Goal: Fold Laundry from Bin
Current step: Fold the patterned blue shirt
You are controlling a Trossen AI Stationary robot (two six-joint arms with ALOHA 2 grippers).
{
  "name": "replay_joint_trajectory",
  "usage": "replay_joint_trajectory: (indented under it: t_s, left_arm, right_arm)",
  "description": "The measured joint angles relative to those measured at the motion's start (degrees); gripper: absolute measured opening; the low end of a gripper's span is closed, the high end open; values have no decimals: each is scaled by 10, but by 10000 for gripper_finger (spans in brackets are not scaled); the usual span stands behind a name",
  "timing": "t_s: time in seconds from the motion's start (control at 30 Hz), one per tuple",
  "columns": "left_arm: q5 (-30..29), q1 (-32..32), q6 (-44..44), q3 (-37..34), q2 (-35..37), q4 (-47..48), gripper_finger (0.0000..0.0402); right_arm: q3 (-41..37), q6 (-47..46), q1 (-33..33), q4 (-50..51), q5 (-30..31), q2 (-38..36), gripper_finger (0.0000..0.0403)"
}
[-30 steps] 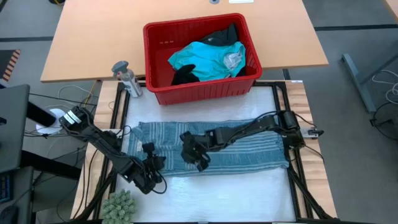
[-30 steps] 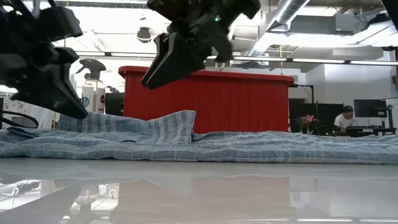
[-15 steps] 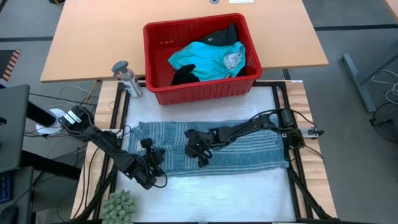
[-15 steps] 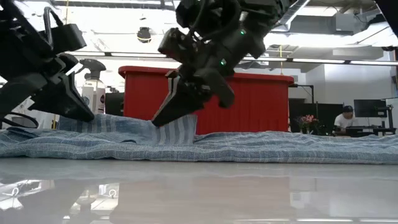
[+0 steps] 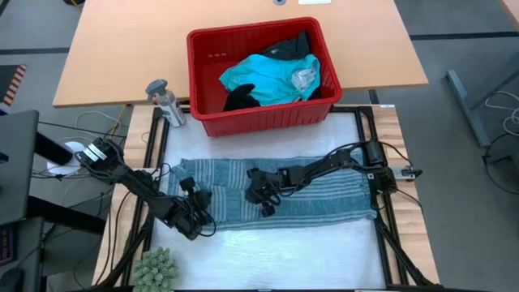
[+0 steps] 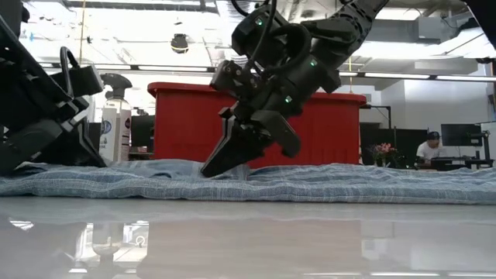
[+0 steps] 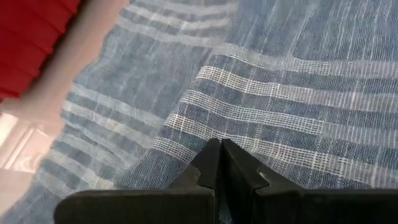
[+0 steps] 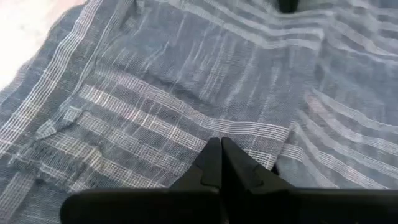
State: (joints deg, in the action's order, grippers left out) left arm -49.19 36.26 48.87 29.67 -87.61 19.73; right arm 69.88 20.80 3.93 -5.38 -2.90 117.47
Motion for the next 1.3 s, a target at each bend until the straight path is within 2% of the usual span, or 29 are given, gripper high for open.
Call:
replay_joint_trajectory:
  t_s: [0.27, 0.47, 0.83, 1.03, 1.3]
  left_arm:
    - [39, -13, 5, 0, 0, 4, 4]
    - [41, -13, 11, 0, 0, 4, 4]
    - [50, -13, 24, 6, 0, 10, 4]
    - [73, -12, 24, 45, 0, 85, 17]
    - [69, 5, 52, 70, 1, 174, 48]
  right_arm:
    - [-7, -14, -2, -9, 0, 0, 33]
    - [-7, -24, -4, 5, 0, 0, 24]
    - [-7, -25, -7, 20, 0, 0, 31]
    - [4, -24, -5, 20, 0, 0, 41]
    - [37, -6, 2, 56, 0, 0, 50]
